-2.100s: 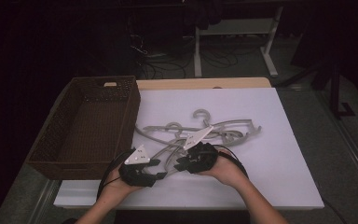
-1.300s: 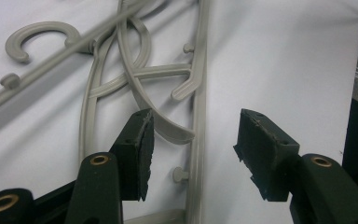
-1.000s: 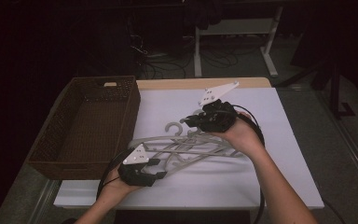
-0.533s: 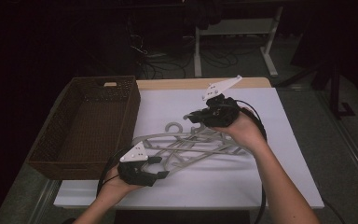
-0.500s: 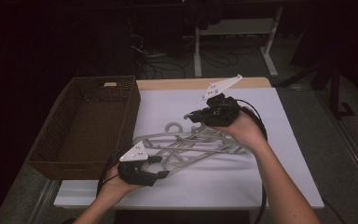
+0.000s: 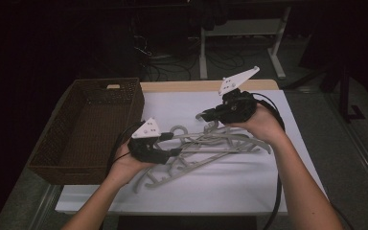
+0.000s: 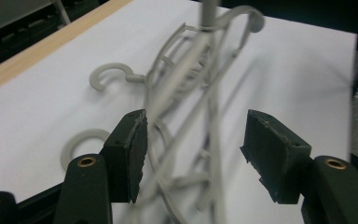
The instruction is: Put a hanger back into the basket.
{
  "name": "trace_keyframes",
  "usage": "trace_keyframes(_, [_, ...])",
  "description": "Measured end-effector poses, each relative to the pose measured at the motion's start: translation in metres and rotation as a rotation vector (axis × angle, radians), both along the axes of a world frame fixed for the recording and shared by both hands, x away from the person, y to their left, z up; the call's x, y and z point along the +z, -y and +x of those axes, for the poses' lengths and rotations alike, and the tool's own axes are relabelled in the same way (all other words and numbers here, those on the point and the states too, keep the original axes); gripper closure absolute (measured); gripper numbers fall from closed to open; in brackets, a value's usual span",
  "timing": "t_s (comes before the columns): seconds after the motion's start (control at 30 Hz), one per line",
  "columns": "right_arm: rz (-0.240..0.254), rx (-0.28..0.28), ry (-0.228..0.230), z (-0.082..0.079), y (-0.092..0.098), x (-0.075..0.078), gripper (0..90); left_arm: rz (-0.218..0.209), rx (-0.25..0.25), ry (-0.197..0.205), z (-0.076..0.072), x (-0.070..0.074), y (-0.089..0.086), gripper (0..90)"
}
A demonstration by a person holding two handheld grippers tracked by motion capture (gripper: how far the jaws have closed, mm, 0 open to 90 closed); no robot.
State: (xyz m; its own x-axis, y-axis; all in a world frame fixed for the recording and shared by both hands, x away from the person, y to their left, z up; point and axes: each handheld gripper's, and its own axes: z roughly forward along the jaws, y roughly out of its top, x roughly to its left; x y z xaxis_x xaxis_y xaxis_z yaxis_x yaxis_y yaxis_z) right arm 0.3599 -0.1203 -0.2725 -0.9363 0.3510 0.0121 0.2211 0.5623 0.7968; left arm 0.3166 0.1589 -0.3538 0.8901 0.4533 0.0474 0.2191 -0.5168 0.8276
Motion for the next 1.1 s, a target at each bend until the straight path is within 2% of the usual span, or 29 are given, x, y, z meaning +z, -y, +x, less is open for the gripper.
trace_keyframes(0.07, [-0.004, 0.007, -0.008, -0.001, 0.003, 0.0, 85.0, 0.016, -0.01, -0.002, 0.007, -0.002, 0.005, 39.4])
trace_keyframes(0.13, [-0.009, 0.014, -0.011, -0.001, 0.005, -0.001, 85.1, 0.057, -0.027, -0.003, 0.013, -0.007, 0.012, 40.3])
trace_keyframes(0.23, [-0.014, 0.022, -0.018, -0.001, 0.009, -0.001, 85.0, 0.103, -0.047, -0.005, 0.018, -0.013, 0.02, 45.8])
trace_keyframes(0.37, [-0.007, 0.049, -0.024, -0.002, 0.012, -0.001, 85.0, 0.134, -0.081, -0.012, 0.022, -0.017, 0.025, 55.2])
trace_keyframes(0.57, [0.004, 0.08, -0.036, -0.003, 0.012, 0.001, 85.0, 0.164, -0.115, -0.016, 0.023, -0.02, 0.028, 67.3])
trace_keyframes(0.7, [0.005, 0.087, -0.036, -0.002, 0.013, 0.001, 84.9, 0.167, -0.148, -0.011, 0.022, -0.02, 0.029, 75.7])
trace_keyframes(0.93, [0.011, 0.087, -0.044, 0.001, 0.017, 0.0, 83.7, 0.159, -0.186, -0.027, 0.02, -0.019, 0.03, 78.5])
trace_keyframes(1.0, [0.015, 0.074, -0.027, 0.002, 0.018, 0.0, 80.8, 0.141, -0.189, -0.033, 0.019, -0.017, 0.03, 79.0])
trace_keyframes(1.03, [0.02, 0.058, -0.016, 0.002, 0.019, 0.0, 72.5, 0.128, -0.186, -0.038, 0.018, -0.016, 0.03, 79.4])
trace_keyframes(1.1, [0.028, 0.043, -0.021, 0.002, 0.021, -0.001, 60.2, 0.154, -0.161, -0.027, 0.017, -0.013, 0.03, 79.6])
